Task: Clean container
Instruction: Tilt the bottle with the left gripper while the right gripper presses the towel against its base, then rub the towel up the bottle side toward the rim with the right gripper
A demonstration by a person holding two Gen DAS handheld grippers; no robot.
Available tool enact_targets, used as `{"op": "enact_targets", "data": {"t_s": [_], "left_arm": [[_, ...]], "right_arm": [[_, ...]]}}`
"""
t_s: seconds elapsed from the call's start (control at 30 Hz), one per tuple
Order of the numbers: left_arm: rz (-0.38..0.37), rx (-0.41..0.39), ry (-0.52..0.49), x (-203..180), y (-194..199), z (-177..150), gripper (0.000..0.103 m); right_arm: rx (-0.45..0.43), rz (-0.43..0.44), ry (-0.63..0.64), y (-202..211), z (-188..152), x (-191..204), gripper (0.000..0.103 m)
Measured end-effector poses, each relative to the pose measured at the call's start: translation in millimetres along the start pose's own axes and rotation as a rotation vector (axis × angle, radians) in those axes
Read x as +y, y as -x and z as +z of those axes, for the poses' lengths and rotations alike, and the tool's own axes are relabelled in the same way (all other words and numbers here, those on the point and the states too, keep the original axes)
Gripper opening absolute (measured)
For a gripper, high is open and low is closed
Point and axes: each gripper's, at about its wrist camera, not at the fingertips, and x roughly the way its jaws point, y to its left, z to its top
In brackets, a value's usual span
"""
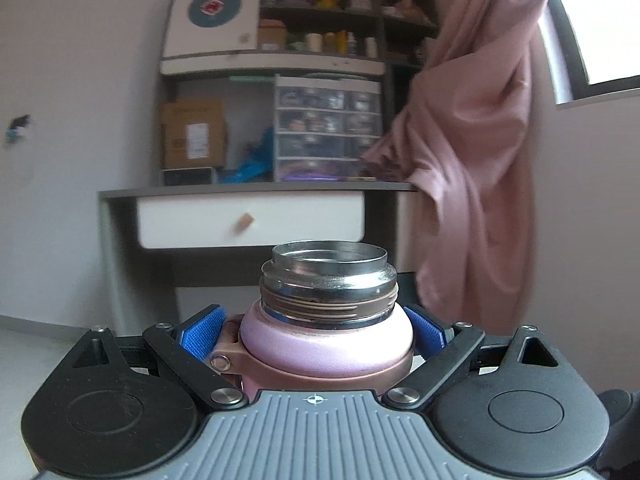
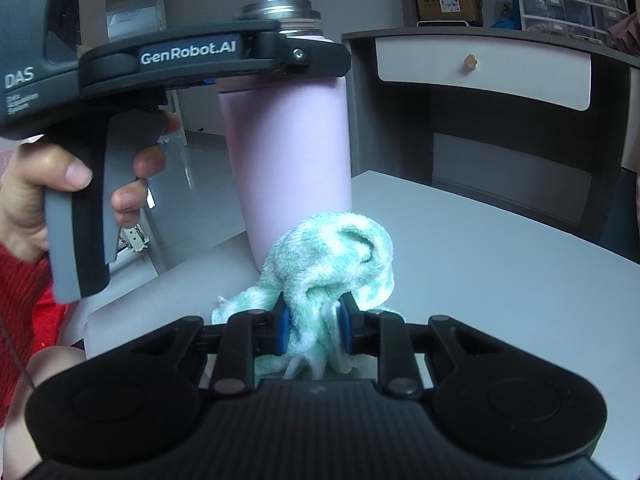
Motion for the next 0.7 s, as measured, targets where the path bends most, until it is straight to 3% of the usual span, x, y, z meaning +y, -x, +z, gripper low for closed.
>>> {"op": "enact_targets", "data": {"t_s": [0.13, 0.57, 0.7], "left_arm": [[-0.085, 0.002, 0.019, 16, -9, -7, 0.095], [-0.233, -0.038, 0.014, 32, -16, -22, 0.095], [-0.249, -0.047, 0.015, 33, -16, -25, 0.095]], "right_arm": [[-0.01, 0.0, 0.005, 3, -1, 3, 0.024], [-0.109, 0.027, -0.006, 18, 6, 6, 0.024], [-0.165, 0.033, -0.001, 30, 13, 9, 0.024]]}}
